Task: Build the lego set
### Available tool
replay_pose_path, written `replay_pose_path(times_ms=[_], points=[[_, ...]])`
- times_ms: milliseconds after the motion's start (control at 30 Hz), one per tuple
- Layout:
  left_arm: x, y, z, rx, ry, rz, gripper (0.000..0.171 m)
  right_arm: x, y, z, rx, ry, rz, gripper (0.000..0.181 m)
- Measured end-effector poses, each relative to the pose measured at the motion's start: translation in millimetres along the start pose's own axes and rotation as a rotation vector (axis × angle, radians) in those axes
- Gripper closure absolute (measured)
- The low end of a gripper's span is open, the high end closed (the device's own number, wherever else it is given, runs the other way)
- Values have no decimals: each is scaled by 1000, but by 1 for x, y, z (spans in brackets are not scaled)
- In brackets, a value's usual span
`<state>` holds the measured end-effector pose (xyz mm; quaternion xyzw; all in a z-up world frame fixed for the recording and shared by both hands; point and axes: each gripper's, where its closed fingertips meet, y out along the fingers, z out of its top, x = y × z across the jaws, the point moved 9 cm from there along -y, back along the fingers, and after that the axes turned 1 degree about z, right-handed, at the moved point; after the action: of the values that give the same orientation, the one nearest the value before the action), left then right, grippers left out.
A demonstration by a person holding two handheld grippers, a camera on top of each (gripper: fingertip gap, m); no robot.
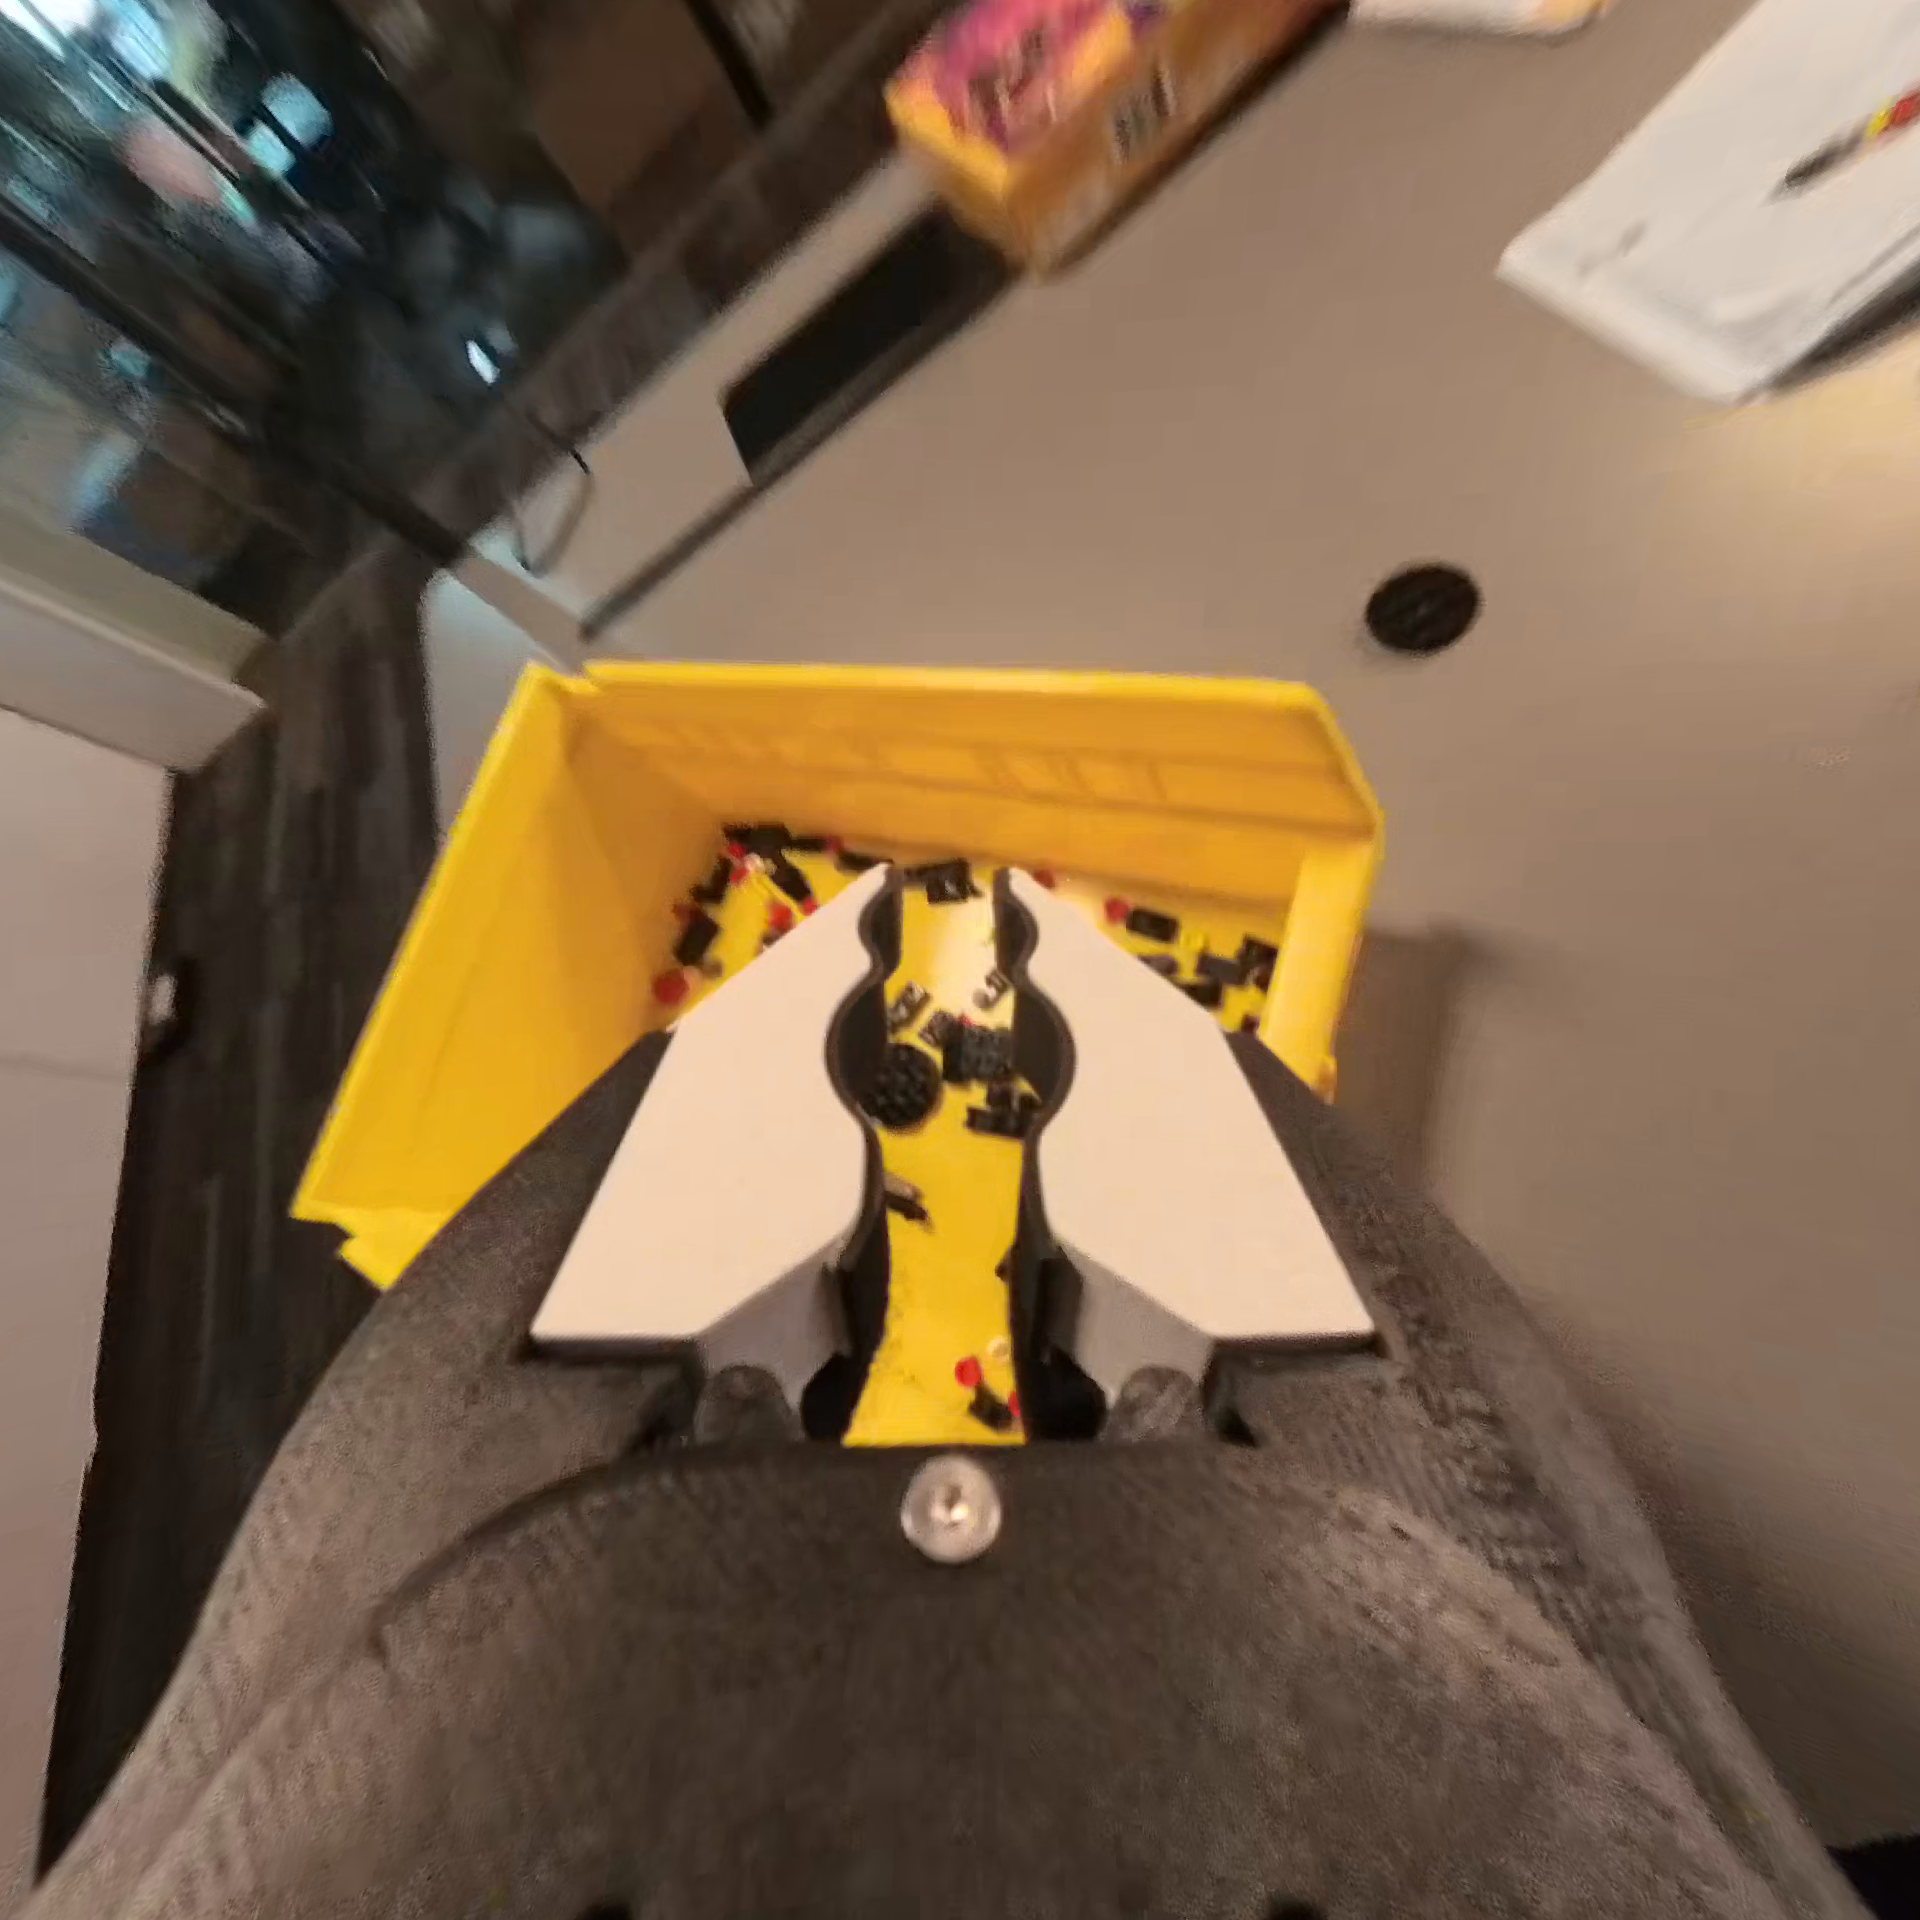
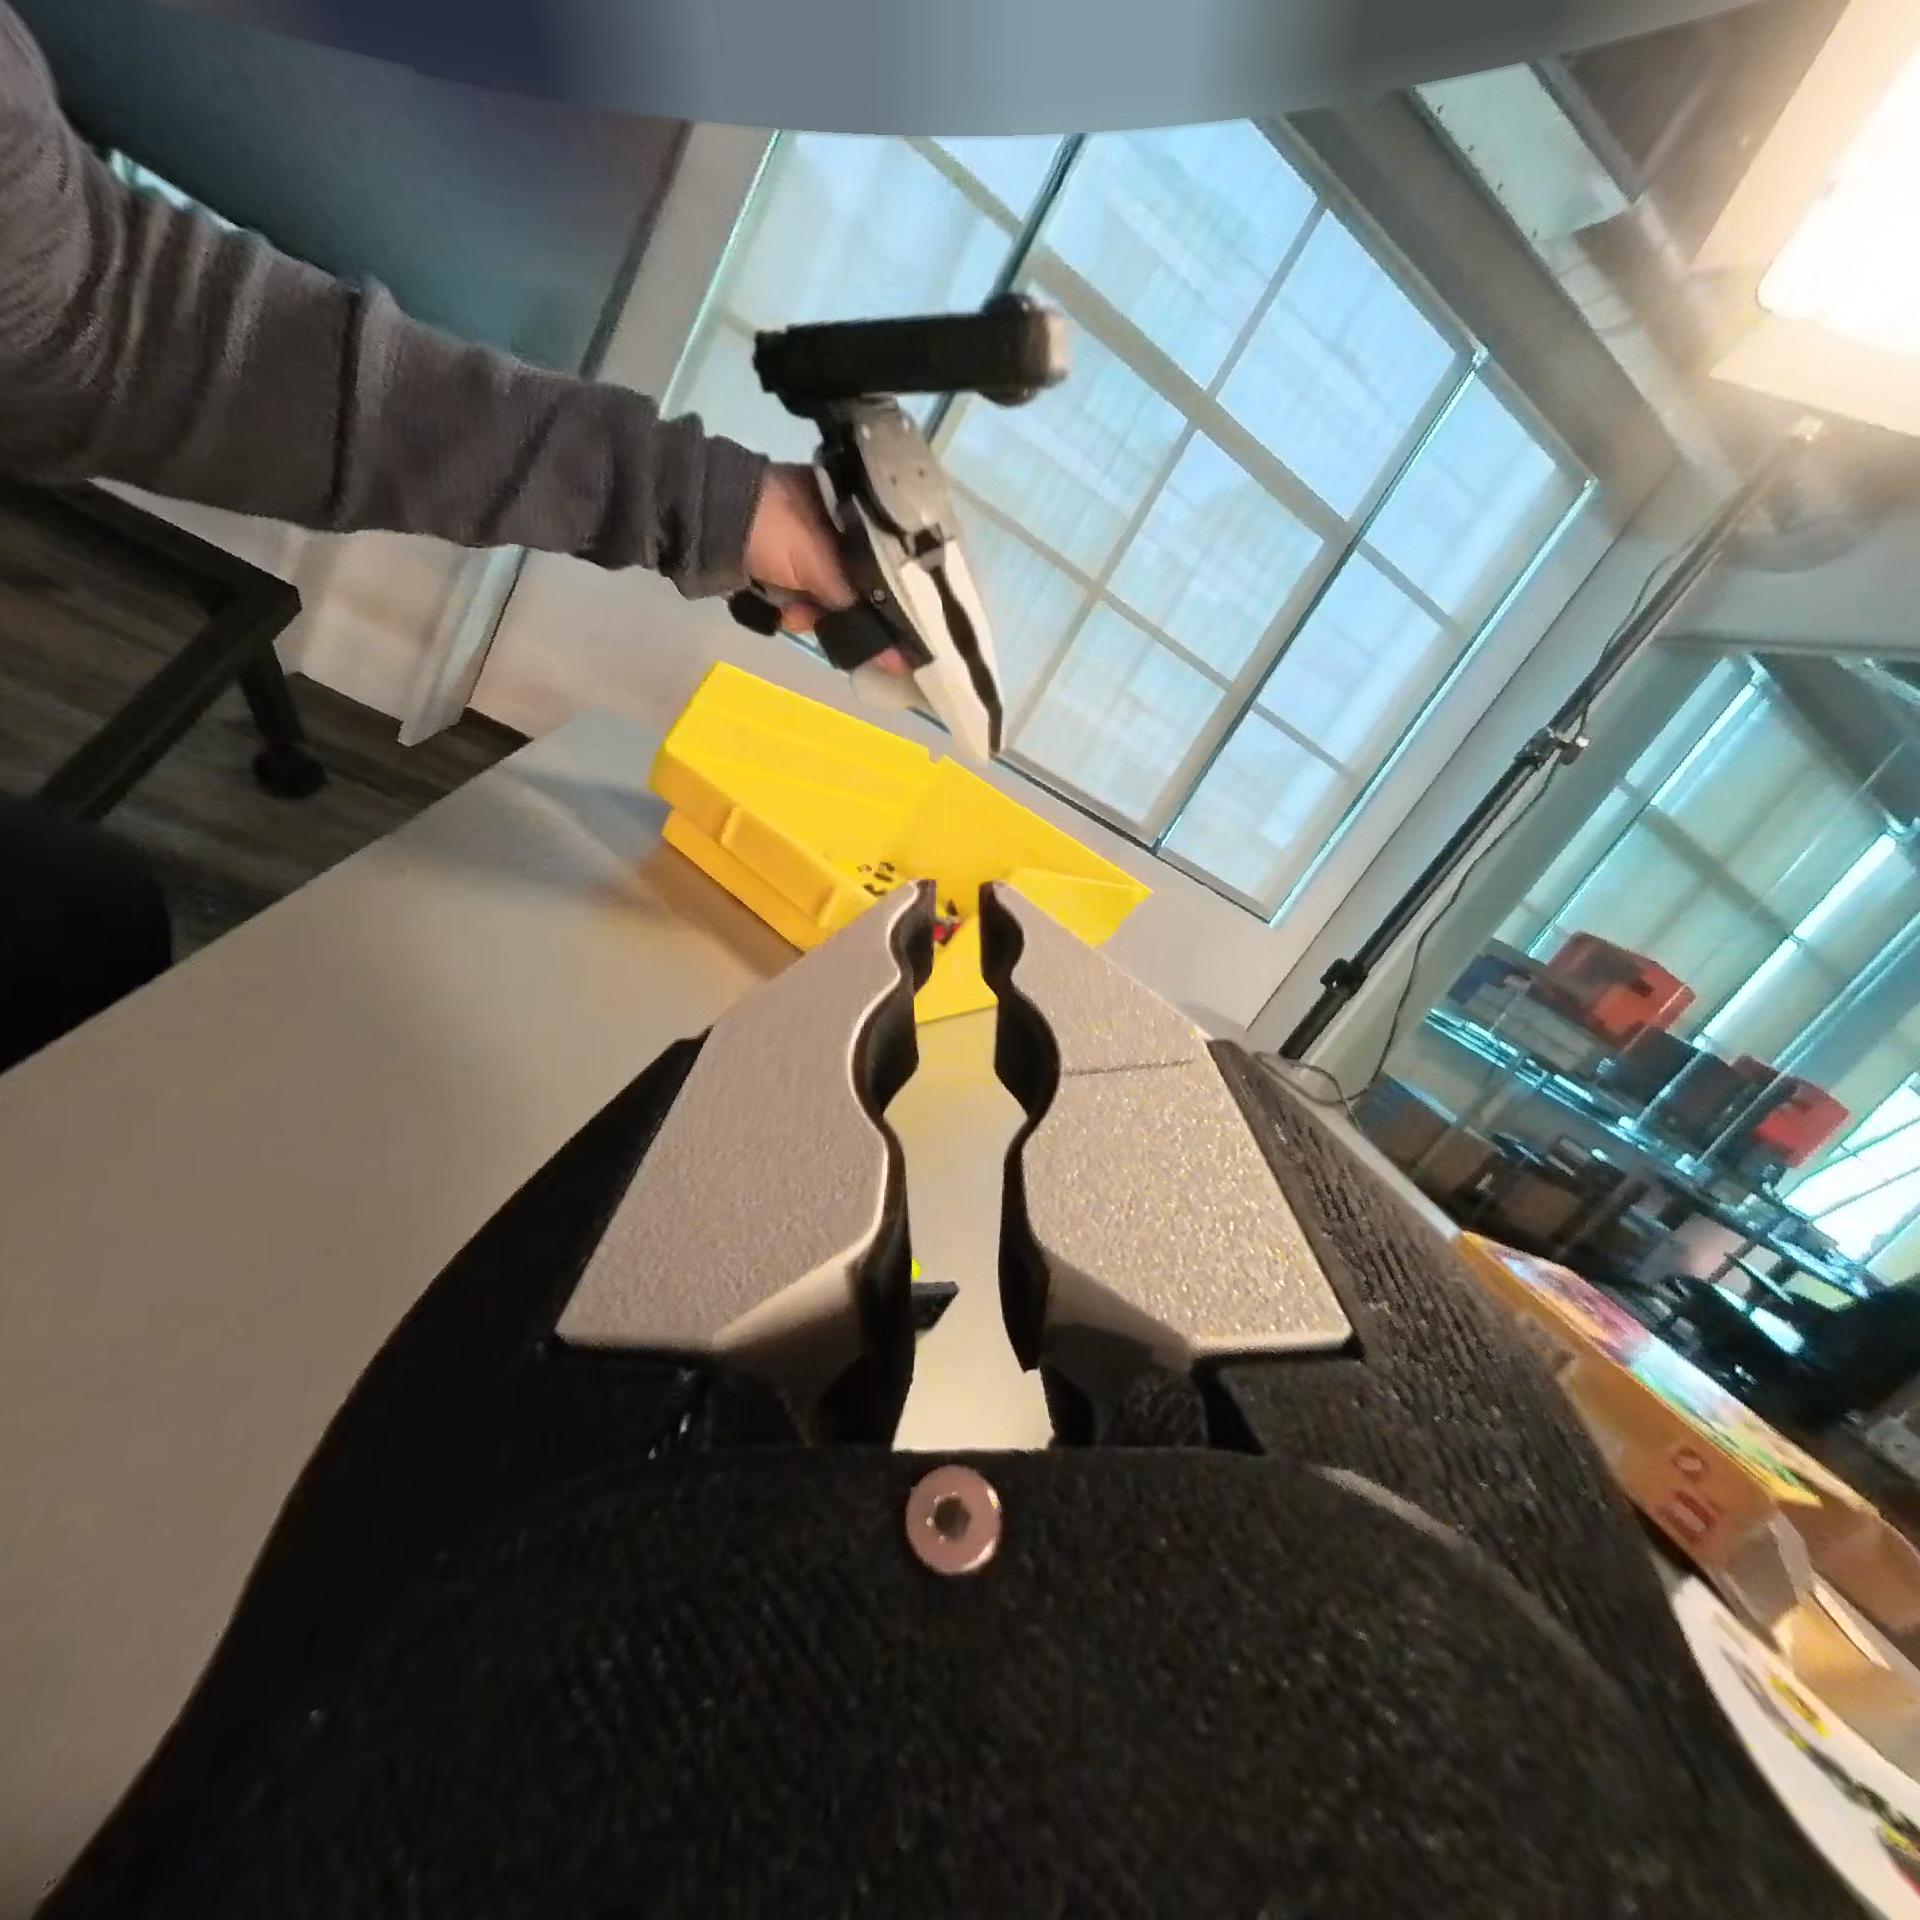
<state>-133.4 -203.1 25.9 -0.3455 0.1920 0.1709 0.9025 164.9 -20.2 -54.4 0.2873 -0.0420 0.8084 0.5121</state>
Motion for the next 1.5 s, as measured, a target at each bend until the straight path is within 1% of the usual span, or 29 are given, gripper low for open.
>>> replay_pose_path(times_ms=[100,167,300,400,533,600,633,667,767,800,833,867,900,967,1000,1033,1067,1100,1167,1267,1300,1367,1433,1500], points=[[-2,33,-10,-172,-41,-145,156,4,2,-4,-24,45,-13,174],[-4,53,-16,-246,-60,-277,153,6,3,-7,-41,56,-23,173],[-20,84,-32,-365,2,-379,142,6,3,-10,-55,77,-24,173],[-25,100,-43,-407,37,-459,142,7,3,-11,-60,93,-24,172],[-27,113,-55,-455,78,-499,143,8,3,-11,-62,104,-25,172],[-25,116,-59,-470,94,-519,146,8,3,-12,-62,108,-27,172],[-24,116,-60,-457,106,-526,152,8,3,-12,-63,111,-28,172],[-23,116,-59,-437,116,-525,163,8,3,-12,-63,114,-28,172],[-21,116,-59,-442,163,-510,165,8,3,-12,-63,116,-25,172],[-24,115,-59,-446,187,-476,164,8,3,-12,-62,116,-23,172],[-26,113,-56,-421,208,-435,165,7,3,-12,-61,116,-21,172],[-31,107,-50,-366,205,-381,165,7,3,-12,-60,116,-19,172],[-36,98,-38,-286,181,-320,165,7,3,-11,-59,116,-18,172],[-41,69,-7,-75,112,-187,164,6,4,-10,-57,116,-13,172],[-39,50,9,28,80,-137,165,5,4,-10,-54,115,-8,172],[-31,32,24,108,55,-120,165,4,4,-9,-52,114,-3,172],[-18,17,35,156,30,-137,165,4,4,-8,-48,113,1,172],[0,7,42,167,7,-187,165,3,4,-7,-44,110,5,172],[45,-1,45,114,-37,-335,164,1,4,-6,-33,94,13,173],[120,8,34,73,-103,-507,165,0,3,-5,-34,67,3,174],[142,13,28,22,-97,-528,165,0,3,-4,-31,57,-4,174],[169,21,15,-62,-40,-467,165,-2,1,-1,-14,30,3,174],[183,26,10,-86,-11,-406,165,-6,1,1,-3,2,18,175],[190,29,10,-85,-45,-410,165,-8,0,2,5,-19,20,175]])
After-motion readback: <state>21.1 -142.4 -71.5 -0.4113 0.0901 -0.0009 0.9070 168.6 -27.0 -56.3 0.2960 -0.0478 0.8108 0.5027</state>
